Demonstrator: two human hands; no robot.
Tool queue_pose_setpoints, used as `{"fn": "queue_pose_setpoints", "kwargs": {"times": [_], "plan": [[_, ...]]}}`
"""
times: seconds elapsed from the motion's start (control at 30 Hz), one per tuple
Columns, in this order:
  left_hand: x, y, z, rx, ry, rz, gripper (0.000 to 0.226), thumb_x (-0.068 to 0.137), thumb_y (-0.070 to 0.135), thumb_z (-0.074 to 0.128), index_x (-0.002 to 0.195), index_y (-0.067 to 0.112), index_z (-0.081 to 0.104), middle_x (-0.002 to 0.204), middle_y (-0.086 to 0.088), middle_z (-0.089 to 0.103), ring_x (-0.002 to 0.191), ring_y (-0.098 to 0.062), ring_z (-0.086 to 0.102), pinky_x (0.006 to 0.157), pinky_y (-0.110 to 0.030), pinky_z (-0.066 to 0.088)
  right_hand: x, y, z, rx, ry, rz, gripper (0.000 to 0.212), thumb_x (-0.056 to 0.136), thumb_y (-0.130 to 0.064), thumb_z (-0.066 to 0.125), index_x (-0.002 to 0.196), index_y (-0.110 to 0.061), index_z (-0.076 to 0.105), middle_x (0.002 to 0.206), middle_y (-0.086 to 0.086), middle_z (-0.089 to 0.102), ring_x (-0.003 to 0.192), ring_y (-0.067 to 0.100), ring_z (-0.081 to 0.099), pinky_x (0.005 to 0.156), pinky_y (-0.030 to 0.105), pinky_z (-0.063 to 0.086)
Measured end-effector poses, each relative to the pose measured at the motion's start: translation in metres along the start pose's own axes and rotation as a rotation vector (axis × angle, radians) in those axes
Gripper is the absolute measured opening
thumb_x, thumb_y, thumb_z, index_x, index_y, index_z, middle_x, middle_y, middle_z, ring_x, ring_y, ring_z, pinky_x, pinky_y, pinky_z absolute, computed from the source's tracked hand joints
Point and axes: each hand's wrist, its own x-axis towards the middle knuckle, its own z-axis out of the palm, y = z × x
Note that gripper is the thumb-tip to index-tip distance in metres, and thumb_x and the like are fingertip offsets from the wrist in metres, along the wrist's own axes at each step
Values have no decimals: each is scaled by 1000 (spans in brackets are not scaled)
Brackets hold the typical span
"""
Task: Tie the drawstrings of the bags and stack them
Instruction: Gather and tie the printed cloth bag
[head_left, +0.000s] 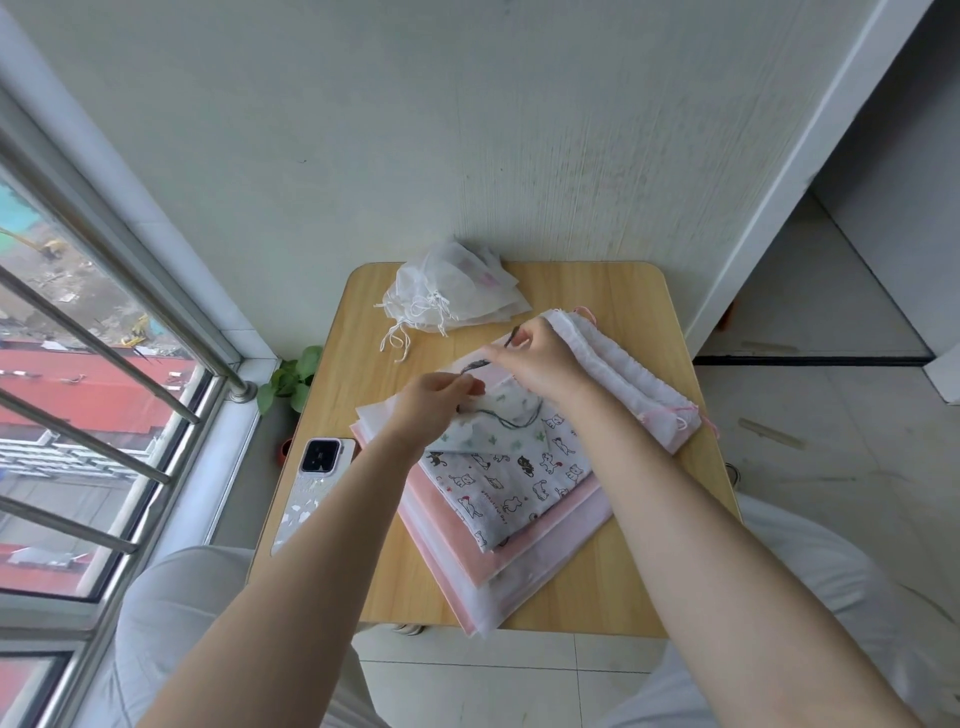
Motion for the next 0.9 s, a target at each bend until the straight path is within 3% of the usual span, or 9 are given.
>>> {"fn": "queue_pose_setpoints", "kwargs": {"times": [0.07,0.17,0.3,0.43,0.53,0.67,0.73,0.8,0.9], "plan": [[5,3,0,-40,59,-19,26,98,31,53,86,25,75,89,1,72,76,-19,55,68,-29,42,-2,3,-3,-318,-95,22,51,72,-56,76,90,-15,52,81,-7,52,73,11,50,65,29,41],[7,9,3,-107,126,-38,20,96,26,58,86,22,75,95,1,74,87,-19,64,80,-31,51,-4,6,2,-494,-223,47,46,70,-51,77,70,-18,45,65,-4,53,58,14,43,55,27,32],[7,13,2,-170,207,-11,8,88,25,71,90,18,76,91,0,74,89,-17,67,90,-34,53,-8,4,7,-459,-216,34,26,84,-31,65,72,-15,50,66,4,70,47,12,43,50,24,35],[6,18,-3,-225,222,73,11,87,23,72,94,15,76,88,2,74,80,-7,65,90,-28,52,-5,1,9,-527,-127,-18,21,88,-25,63,81,-5,64,77,12,66,67,23,56,61,29,40],[3,27,-4,-233,140,147,15,92,19,66,95,9,76,89,-3,76,82,-10,69,87,-24,54,-4,-1,9,-582,-151,-48,17,87,-26,66,75,-15,62,76,4,65,76,25,64,63,28,44],[-1,33,0,-216,-26,191,23,99,13,55,96,-1,72,73,-9,71,63,-16,65,73,-26,53,-6,-5,10,-600,-191,-48,13,87,-25,68,81,-14,65,76,4,64,78,23,63,63,28,44],[0,31,1,-53,2,187,23,98,14,55,90,3,74,64,-6,65,53,-11,56,62,-19,48,-6,-3,9,-553,-214,-18,20,87,-26,69,74,-12,62,70,2,58,70,19,57,59,27,39],[3,25,2,104,38,173,24,97,17,56,85,8,74,58,-1,60,47,-7,49,53,-16,41,-6,-3,6,-443,-248,12,23,88,-28,66,80,-7,68,73,4,57,66,18,52,59,27,37],[7,16,1,212,56,157,29,97,25,57,84,8,76,54,5,56,43,-4,41,53,-22,37,-4,-5,0,-283,-269,34,28,91,-35,61,78,-12,71,79,5,57,66,19,47,64,29,39]]}}
